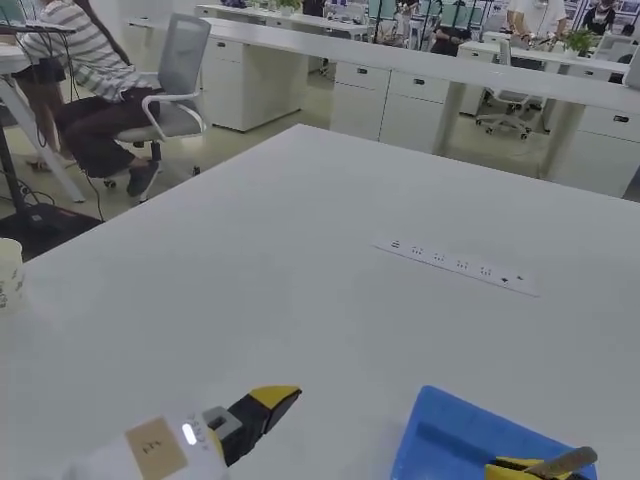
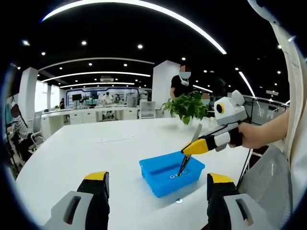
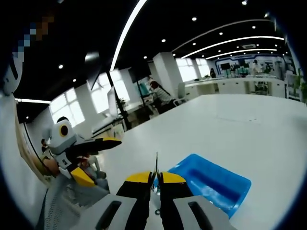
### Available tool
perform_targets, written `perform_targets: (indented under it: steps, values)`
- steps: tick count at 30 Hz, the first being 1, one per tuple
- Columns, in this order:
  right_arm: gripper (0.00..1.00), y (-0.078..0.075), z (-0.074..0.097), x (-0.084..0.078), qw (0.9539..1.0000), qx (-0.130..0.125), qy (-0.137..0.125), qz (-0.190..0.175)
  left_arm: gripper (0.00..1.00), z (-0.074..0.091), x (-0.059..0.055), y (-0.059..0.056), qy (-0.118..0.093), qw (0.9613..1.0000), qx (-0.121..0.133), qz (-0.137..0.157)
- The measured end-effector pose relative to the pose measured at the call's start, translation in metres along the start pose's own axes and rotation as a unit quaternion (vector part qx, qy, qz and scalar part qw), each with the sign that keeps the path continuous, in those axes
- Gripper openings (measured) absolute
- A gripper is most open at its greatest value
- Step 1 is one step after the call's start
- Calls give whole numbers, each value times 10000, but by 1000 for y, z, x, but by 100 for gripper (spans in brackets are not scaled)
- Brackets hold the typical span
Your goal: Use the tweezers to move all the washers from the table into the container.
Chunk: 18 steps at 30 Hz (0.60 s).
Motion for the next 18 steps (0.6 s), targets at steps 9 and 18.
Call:
perform_targets:
  steps: [9,18]
  values:
    - [3,-19,-8,13,9991,-125,-66,-396,85,1,0,1,7,10000,35,-9]
    - [3,-45,-21,2,9958,-400,298,-763,84,1,-1,2,16,10000,40,12]
Point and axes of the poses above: the centre of the closed fingertips' face, and the gripper's own axes: z roughly backward along the fingers, y roughly to its left, x roughly out of its top, the point moved 4 cm from there along z, roughly backward along the fingers, and after that the axes turned 3 degrees about -x, right-handed, at the moved point
